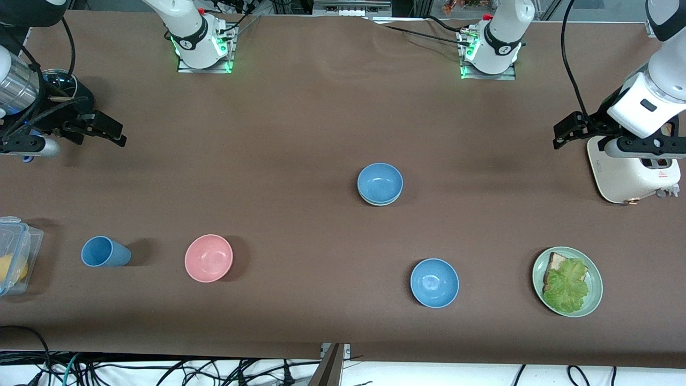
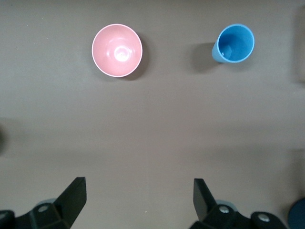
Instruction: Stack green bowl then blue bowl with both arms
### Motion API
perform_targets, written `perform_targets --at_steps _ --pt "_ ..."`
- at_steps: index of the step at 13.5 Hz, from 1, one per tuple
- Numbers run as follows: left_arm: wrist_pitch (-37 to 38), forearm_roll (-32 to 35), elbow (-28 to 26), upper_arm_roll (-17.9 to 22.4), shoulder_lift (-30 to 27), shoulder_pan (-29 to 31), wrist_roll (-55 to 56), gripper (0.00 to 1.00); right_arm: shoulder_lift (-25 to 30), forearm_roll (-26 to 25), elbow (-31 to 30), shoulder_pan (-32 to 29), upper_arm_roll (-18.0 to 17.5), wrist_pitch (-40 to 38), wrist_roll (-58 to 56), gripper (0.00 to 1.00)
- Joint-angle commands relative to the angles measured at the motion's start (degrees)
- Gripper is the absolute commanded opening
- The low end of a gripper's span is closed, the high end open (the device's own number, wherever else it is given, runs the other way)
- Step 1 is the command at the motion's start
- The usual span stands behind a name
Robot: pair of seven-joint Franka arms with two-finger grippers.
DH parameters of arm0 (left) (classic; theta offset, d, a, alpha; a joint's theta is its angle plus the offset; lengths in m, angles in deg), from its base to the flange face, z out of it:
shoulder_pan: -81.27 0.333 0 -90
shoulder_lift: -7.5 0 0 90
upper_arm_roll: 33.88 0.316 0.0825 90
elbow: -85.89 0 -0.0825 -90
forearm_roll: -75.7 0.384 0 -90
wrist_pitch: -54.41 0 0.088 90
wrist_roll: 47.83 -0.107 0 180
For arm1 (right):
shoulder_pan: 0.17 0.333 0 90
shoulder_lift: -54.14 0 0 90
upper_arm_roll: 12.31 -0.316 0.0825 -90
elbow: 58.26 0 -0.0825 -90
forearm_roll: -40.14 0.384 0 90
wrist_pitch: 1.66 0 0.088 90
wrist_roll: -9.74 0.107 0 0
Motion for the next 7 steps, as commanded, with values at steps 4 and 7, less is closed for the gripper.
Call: perform_targets --at_steps 4,7 --pt "1.7 -0.5 -0.5 0.8 -0.8 -0.2 -0.3 1.0 1.2 -0.8 -1.5 -0.2 0.2 0.8 -2.8 0.99" --pt "2.4 -0.5 0.1 0.5 -0.6 0.7 -0.2 1.0 1.2 -0.8 -1.5 -0.2 0.2 0.7 -2.8 0.99"
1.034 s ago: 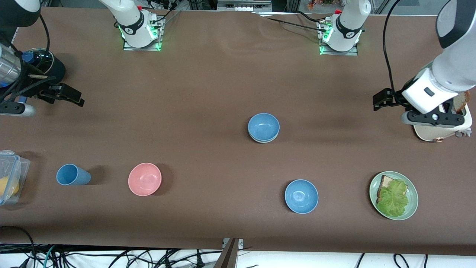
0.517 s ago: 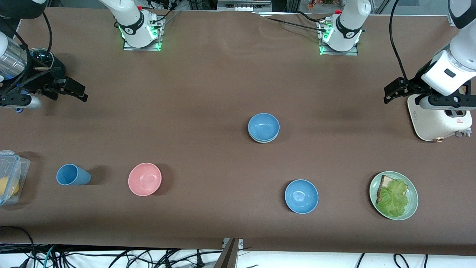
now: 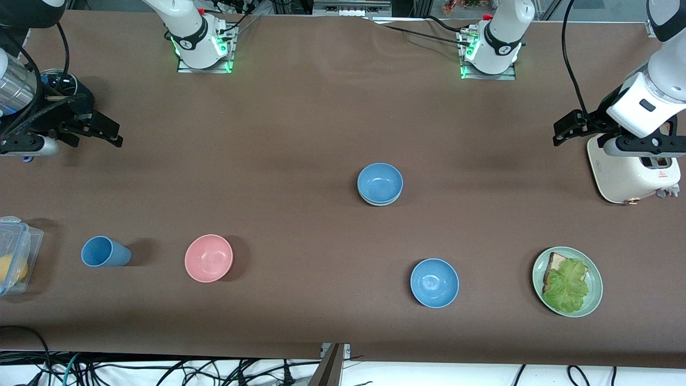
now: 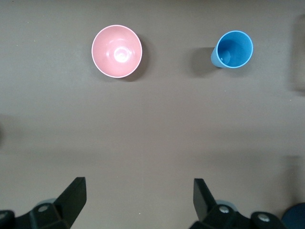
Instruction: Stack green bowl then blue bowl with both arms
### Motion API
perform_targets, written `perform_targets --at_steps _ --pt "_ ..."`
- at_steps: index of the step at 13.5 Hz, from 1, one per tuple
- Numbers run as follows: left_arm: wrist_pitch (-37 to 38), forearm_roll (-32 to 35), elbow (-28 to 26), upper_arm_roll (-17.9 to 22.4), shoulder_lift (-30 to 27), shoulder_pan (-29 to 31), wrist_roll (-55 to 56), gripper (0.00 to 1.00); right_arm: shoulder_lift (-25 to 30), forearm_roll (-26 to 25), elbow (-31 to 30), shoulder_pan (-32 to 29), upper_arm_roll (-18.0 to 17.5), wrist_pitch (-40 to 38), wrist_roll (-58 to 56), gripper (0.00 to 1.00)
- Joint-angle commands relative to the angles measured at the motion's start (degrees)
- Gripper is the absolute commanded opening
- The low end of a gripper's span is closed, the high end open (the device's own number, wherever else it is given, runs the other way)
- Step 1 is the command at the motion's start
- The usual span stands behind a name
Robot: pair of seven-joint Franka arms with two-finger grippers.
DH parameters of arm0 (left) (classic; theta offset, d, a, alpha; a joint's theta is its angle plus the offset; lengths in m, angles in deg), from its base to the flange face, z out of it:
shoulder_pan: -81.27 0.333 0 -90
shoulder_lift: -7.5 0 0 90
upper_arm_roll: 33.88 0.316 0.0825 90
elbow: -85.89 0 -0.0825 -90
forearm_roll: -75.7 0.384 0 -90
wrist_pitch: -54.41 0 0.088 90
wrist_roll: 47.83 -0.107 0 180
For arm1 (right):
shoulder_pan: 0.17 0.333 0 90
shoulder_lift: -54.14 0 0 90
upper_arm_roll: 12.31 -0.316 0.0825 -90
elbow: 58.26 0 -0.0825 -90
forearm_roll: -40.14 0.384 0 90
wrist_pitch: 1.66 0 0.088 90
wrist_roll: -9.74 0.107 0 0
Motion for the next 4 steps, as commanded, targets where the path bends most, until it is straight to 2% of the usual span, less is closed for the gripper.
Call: perform_targets --at_steps 1,4 --pt "1.2 -0.5 0.3 -0.2 -0.5 0.7 -0.3 1.0 1.2 -0.4 -1.4 -0.1 0.0 0.5 -1.1 0.99" --pt "1.2 -0.5 1.2 -0.2 0.1 0.7 -0.3 1.0 1.2 -0.4 -1.4 -0.1 0.0 0.5 -1.1 0.99"
